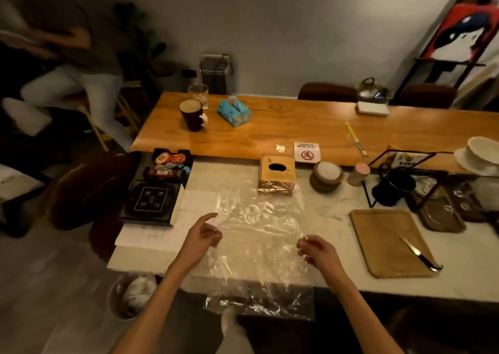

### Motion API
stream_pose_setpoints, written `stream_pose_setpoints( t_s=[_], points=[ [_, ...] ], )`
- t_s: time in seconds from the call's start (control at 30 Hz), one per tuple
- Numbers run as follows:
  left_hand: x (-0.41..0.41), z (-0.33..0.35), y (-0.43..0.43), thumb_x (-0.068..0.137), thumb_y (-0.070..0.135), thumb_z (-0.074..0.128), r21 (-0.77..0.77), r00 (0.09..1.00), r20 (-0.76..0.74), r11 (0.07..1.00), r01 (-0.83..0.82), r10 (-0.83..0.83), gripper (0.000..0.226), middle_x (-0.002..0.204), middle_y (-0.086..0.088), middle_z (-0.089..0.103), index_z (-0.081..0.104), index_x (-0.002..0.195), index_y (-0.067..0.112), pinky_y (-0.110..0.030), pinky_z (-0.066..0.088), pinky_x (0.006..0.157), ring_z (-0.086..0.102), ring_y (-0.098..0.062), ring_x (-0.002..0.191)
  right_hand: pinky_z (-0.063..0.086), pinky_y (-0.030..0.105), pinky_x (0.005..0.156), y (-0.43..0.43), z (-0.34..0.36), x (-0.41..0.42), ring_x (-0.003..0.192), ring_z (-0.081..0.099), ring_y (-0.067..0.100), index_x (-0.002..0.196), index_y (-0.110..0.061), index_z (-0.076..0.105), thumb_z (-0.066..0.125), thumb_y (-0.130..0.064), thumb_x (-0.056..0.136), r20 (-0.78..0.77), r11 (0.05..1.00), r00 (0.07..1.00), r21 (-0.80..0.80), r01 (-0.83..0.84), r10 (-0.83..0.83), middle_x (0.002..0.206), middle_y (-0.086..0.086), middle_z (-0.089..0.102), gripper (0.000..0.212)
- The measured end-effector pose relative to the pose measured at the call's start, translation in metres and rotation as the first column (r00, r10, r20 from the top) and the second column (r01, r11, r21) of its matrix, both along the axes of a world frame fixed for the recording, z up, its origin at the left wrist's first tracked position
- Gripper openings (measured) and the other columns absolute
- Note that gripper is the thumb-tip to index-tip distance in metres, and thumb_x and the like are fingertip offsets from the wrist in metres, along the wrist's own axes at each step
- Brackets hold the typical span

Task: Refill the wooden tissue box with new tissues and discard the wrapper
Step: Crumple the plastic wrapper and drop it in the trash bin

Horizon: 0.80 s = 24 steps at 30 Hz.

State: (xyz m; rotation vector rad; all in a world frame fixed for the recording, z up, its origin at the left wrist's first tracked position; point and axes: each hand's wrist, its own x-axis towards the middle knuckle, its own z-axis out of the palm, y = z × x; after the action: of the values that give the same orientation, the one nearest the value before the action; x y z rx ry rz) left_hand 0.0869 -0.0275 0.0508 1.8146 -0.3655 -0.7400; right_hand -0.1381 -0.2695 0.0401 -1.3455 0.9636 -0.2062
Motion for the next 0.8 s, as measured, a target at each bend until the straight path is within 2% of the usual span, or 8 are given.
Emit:
stream_pose_setpoints(
  t_s=[0.13,0.27,0.43,0.53,0.63,0.7,0.77,0.8],
  points=[
    [0.004,0.091,-0.018,0.082,-0.015,0.063,-0.179,0.975,0.201,0.982,-0.054,0.091,0.061,0.079,-0.011,0.062,0.047,0.134,0.014,-0.017,0.055,0.063,0.064,-0.016,0.072,0.058,0.029,0.073,-0.024,0.077,0.019,0.082,0.072,0.024,0.096,-0.006,0.070,0.067,-0.007,0.088,0.211,0.983,0.976,-0.183,-0.022,0.061,0.089,0.012,0.074,0.008],
    [0.017,0.208,-0.036,0.084,-0.007,0.066,-0.322,0.898,0.425,0.946,0.032,0.114,0.055,0.097,-0.009,0.066,0.050,0.132,0.015,-0.014,0.055,0.072,0.067,-0.016,0.092,0.057,0.027,0.069,-0.039,0.183,0.042,0.079,0.071,0.020,0.095,-0.012,0.069,0.069,-0.008,0.087,0.455,0.955,0.889,-0.282,0.085,0.055,0.087,0.008,0.073,0.009],
    [0.037,0.340,-0.048,0.079,0.012,0.074,-0.445,0.796,0.587,0.881,0.160,0.151,0.051,0.114,-0.011,0.067,0.059,0.127,0.019,-0.029,0.055,0.090,0.065,-0.019,0.107,0.058,0.020,0.067,-0.043,0.318,0.049,0.083,0.072,0.011,0.123,-0.013,0.051,0.069,-0.010,0.088,0.651,0.871,0.755,-0.415,0.262,0.083,0.099,0.009,0.070,0.039],
    [0.053,0.402,-0.055,0.081,0.009,0.073,-0.488,0.780,0.607,0.845,0.218,0.150,0.046,0.118,-0.006,0.068,0.062,0.124,0.020,-0.029,0.056,0.090,0.065,-0.016,0.110,0.059,0.023,0.069,-0.045,0.382,0.051,0.084,0.073,0.011,0.134,-0.022,0.048,0.069,-0.015,0.087,0.649,0.766,0.739,-0.564,0.309,0.179,0.094,0.003,0.072,0.053],
    [0.064,0.450,-0.060,0.079,0.009,0.076,-0.383,0.689,0.709,0.903,0.195,0.152,0.035,0.102,-0.009,0.071,0.066,0.112,0.011,-0.032,0.057,0.087,0.068,-0.021,0.097,0.061,0.030,0.072,-0.051,0.429,0.059,0.086,0.072,0.019,0.115,-0.011,0.064,0.070,-0.017,0.086,0.565,0.662,0.801,-0.681,0.314,0.201,0.098,0.010,0.072,0.031],
    [0.074,0.469,-0.060,0.076,0.011,0.080,-0.285,0.585,0.790,0.955,0.083,0.185,0.025,0.091,-0.011,0.071,0.069,0.099,0.010,-0.035,0.057,0.080,0.067,-0.021,0.085,0.061,0.034,0.072,-0.051,0.451,0.069,0.085,0.069,0.021,0.100,-0.007,0.069,0.073,-0.015,0.084,0.503,0.637,0.840,-0.720,0.275,0.206,0.095,0.012,0.070,0.018],
    [0.087,0.483,-0.052,0.073,0.014,0.083,-0.252,0.502,0.838,0.968,0.003,0.216,0.020,0.086,-0.010,0.070,0.069,0.086,0.011,-0.036,0.058,0.078,0.065,-0.021,0.081,0.058,0.032,0.075,-0.047,0.465,0.077,0.084,0.068,0.021,0.093,-0.010,0.071,0.075,-0.015,0.082,0.407,0.608,0.875,-0.773,0.178,0.261,0.092,0.012,0.071,0.013],
    [0.093,0.487,-0.045,0.073,0.015,0.084,-0.237,0.508,0.838,0.972,0.013,0.197,0.019,0.087,-0.010,0.070,0.069,0.084,0.011,-0.037,0.057,0.079,0.064,-0.020,0.082,0.057,0.029,0.075,-0.044,0.469,0.080,0.086,0.068,0.021,0.094,-0.011,0.071,0.075,-0.015,0.083,0.370,0.601,0.882,-0.788,0.131,0.292,0.092,0.011,0.072,0.013]
  ],
)
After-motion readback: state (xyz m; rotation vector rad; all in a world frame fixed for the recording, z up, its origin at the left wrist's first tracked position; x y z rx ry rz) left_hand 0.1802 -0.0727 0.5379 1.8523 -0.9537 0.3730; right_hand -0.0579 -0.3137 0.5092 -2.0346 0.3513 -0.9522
